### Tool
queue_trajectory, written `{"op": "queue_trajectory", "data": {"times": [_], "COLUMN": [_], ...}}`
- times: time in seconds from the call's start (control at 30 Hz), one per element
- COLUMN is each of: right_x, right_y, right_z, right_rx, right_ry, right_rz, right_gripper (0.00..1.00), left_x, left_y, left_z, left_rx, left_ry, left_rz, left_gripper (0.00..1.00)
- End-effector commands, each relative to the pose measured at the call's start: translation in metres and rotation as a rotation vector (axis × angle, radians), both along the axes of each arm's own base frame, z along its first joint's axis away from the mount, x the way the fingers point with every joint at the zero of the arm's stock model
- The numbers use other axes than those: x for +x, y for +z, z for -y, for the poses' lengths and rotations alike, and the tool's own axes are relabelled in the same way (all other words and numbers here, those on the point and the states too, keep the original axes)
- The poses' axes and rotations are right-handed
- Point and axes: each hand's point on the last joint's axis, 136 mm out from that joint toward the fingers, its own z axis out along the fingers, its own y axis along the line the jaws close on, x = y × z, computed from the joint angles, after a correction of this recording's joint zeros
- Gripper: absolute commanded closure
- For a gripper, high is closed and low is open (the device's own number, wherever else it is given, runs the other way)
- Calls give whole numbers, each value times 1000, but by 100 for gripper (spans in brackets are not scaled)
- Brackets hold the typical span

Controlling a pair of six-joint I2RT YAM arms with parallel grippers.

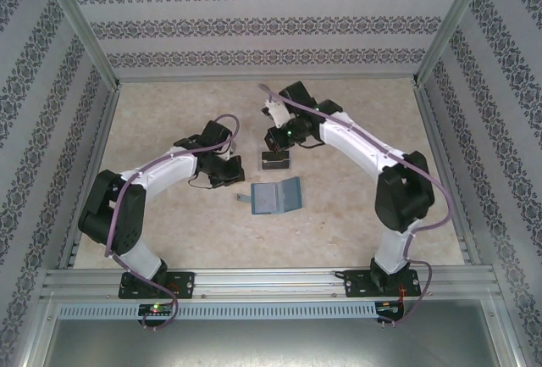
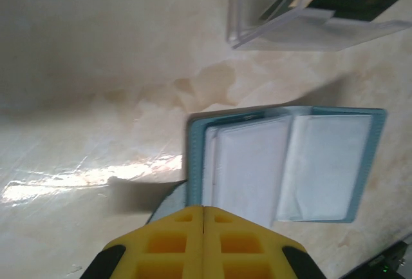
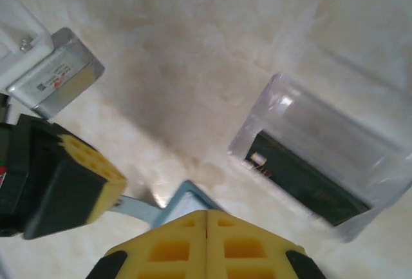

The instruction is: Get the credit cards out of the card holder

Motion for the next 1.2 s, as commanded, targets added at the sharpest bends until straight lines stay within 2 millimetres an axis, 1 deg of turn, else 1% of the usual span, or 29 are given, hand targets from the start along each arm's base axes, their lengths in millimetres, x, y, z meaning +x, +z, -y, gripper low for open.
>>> {"op": "queue_trajectory", "data": {"times": [0.0, 0.07, 0.13, 0.2, 0.23, 0.27, 0.4, 0.47, 0.57, 0.77, 0.9, 1.07, 1.17], "right_x": [0, -11, -22, -32, -36, -41, -54, -59, -65, -75, -80, -86, -89], "right_y": [16, 5, -3, -8, -9, -14, -28, -39, -55, -87, -102, -114, -120], "right_z": [-14, -12, -16, -20, -20, -19, -20, -22, -25, -22, -26, -35, -37], "right_rx": [227, 262, 311, 341, 347, 335, 311, 294, 263, 173, 142, 113, 99], "right_ry": [-242, -332, -360, -370, -378, -391, -399, -396, -393, -400, -387, -360, -357], "right_rz": [-147, -259, -335, -349, -347, -349, -376, -400, -431, -479, -504, -526, -534], "right_gripper": [97, 100, 100, 100, 98, 95, 91, 91, 91, 91, 90, 87, 86], "left_x": [4, 3, 1, -3, -5, -7, -16, -21, -26, -34, -39, -43, -46], "left_y": [23, 24, 20, 15, 12, 10, -3, -12, -23, -46, -56, -66, -73], "left_z": [5, 9, 11, 14, 16, 18, 25, 28, 33, 31, 30, 27, 22], "left_rx": [-45, -65, -71, -79, -85, -92, -99, -95, -96, -69, -62, -39, -10], "left_ry": [-16, -25, -34, -49, -58, -67, -95, -113, -133, -128, -131, -134, -131], "left_rz": [28, 14, -9, -40, -56, -69, -120, -153, -190, -251, -275, -295, -308], "left_gripper": [96, 96, 96, 96, 96, 97, 97, 99, 100, 100, 100, 100, 100]}}
